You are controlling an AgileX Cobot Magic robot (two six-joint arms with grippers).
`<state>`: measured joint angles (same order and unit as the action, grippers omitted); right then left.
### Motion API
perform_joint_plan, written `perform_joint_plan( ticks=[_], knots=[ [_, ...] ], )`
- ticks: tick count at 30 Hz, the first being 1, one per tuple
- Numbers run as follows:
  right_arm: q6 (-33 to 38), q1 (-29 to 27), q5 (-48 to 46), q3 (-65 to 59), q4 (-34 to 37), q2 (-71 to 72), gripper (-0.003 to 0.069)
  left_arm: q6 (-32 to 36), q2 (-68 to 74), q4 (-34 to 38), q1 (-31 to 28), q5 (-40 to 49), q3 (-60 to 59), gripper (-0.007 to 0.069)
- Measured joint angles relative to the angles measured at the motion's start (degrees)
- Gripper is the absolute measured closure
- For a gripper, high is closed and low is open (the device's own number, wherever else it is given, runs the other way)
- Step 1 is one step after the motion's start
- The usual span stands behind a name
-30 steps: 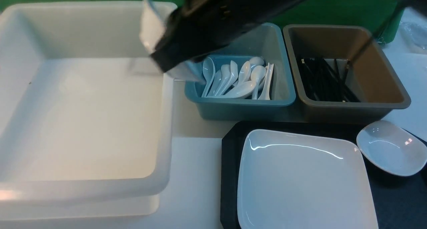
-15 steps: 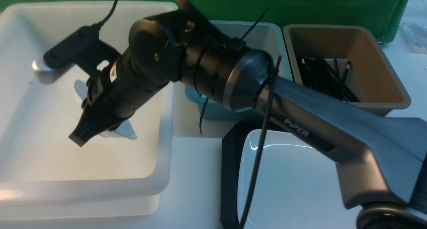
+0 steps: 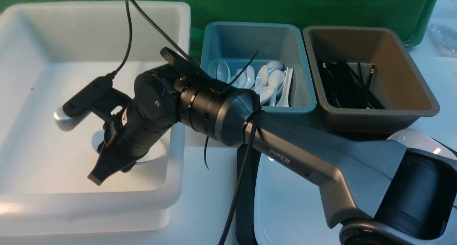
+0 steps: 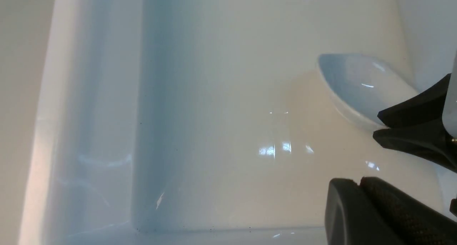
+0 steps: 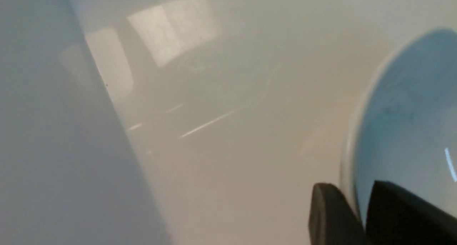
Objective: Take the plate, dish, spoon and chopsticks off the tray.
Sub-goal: Use the right arm to put the small plate into the large storage box on the left, then use the right arm to grab a small plate from the dinner plate
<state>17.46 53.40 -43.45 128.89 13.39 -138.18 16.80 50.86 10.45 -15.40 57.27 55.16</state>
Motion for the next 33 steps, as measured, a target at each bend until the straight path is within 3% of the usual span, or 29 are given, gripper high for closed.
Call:
perform_joint_plan(
  ticks=[3, 12, 17, 18, 19, 23, 33],
  knots=[
    [-0.2, 0.0, -0.93, 0.19, 0.05, 0.09, 0.0399, 0.32, 0.0, 0.06, 0.0, 0.0, 0.0, 0.061],
    [-4.32, -0.05, -11.3, 0.24, -2.3, 5.48, 0.0391, 0.64, 0.0, 0.95, 0.0, 0.0, 0.0, 0.061],
    [-6.3, -1.11, -19.01, 0.31, -15.13, 14.59, 0.0517, 0.75, 0.0, 1.54, 0.0, 0.07, 0.0, 0.061],
    [-6.78, -2.96, -22.27, 0.37, -19.59, 18.67, 0.0588, 1.15, 0.0, 2.14, 0.0, 0.07, 0.0, 0.061],
    [-7.29, -4.72, -23.38, 0.3, -20.91, 21.3, 0.0611, 1.36, 0.0, 2.89, 0.0, 0.07, 0.0, 0.061],
    [-8.28, -12.7, -23.38, -2.98, -22.56, 30.24, 0.0629, 2.74, 0.0, 5.54, 0.0, 0.37, 0.0, 0.061],
    [-9.05, -44.61, -20.08, -49.32, -23.56, 55.36, 0.0613, 5.86, 0.0, 11.75, 0.0, 0.48, 0.0, 0.061]
  ],
)
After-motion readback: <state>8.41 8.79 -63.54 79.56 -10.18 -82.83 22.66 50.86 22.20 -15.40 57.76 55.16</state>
